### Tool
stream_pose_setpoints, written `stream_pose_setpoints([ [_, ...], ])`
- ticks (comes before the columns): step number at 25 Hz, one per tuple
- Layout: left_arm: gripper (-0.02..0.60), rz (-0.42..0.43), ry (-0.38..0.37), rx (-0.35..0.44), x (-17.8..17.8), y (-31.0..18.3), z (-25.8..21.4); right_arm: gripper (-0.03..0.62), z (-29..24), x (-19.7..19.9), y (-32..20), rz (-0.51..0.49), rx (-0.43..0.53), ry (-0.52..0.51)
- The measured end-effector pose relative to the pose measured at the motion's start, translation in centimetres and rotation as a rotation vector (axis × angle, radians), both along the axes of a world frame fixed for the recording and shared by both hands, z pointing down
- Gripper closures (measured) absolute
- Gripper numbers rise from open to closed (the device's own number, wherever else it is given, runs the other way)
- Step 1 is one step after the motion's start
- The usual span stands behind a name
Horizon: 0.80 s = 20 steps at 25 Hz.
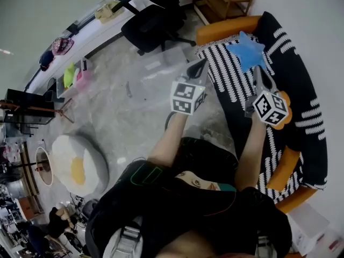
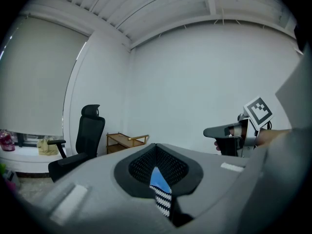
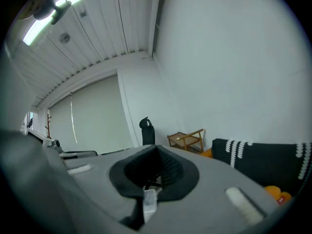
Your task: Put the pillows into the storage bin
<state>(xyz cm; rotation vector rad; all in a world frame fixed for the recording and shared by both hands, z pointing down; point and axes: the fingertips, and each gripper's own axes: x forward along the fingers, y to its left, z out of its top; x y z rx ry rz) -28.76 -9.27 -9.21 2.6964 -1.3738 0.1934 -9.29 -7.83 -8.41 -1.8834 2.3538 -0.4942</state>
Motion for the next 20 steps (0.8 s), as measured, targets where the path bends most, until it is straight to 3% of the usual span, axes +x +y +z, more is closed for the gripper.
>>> stream_pose_setpoints([
  [5, 0.574, 0.001, 0.019, -0.01, 0.6, -2.9, 0.3, 0.591, -0.1, -0.1, -1.9, -0.022, 0.001, 0.038],
  [13, 0.575, 0.098, 0.04, -0.08, 5.7, -11.1, 3.3, 0.591, 1.5, 5.5, -7.3, 0.099, -0.049, 0.046],
  [20, 0.574, 0.269, -0.031, -0.258, 11.4, -16.3, 10.5, 0.591, 7.3, 8.9, -11.9, 0.247, -0.164, -0.037],
])
